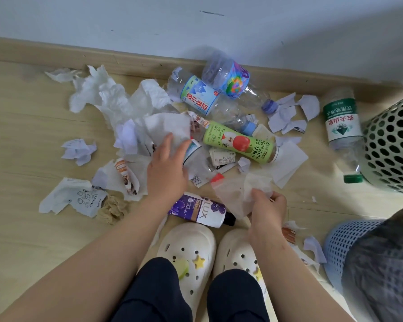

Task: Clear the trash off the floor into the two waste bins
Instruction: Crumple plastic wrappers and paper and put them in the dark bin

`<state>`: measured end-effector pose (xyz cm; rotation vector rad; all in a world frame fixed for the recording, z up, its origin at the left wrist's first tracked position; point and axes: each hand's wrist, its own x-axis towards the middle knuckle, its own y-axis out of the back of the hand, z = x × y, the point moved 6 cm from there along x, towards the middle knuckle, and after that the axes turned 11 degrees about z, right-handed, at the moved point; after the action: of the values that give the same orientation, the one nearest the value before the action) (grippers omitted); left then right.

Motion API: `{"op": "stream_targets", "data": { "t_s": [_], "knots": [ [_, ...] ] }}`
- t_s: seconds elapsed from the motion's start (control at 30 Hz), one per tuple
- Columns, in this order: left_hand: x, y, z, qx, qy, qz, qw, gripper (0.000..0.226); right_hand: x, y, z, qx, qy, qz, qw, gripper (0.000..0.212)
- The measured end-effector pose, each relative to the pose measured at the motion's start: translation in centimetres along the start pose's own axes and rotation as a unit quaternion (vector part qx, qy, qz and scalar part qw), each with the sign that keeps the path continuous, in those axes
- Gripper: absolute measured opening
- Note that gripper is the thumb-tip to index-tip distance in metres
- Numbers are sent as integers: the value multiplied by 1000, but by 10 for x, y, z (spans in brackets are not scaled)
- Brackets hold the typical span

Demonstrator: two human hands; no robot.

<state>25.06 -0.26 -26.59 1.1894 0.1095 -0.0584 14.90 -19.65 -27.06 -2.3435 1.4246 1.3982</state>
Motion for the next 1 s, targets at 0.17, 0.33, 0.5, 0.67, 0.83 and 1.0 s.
{"op": "stream_targets", "data": {
  "t_s": [0.17,0.33,0.5,0.67,0.83,1.0],
  "knots": [
    [7,26,-10,-56,84,114,988,44,2,8,0,14,6,31,999,20],
    [-19,-3,37,46,-161,-48,985,63,1,8,-1,2,8,30,1000,20],
    [-15,-16,26,68,-136,-37,988,50,5,11,-2,1,-2,34,999,21],
    [-2,11,11,32,-53,40,997,47,9,19,-1,8,3,48,999,21],
    [-42,-6,28,7,-183,-45,982,49,16,47,-13,15,58,94,994,21],
    [-63,-37,24,104,-278,-80,952,60,35,77,4,-164,115,134,970,20]
  ]
}}
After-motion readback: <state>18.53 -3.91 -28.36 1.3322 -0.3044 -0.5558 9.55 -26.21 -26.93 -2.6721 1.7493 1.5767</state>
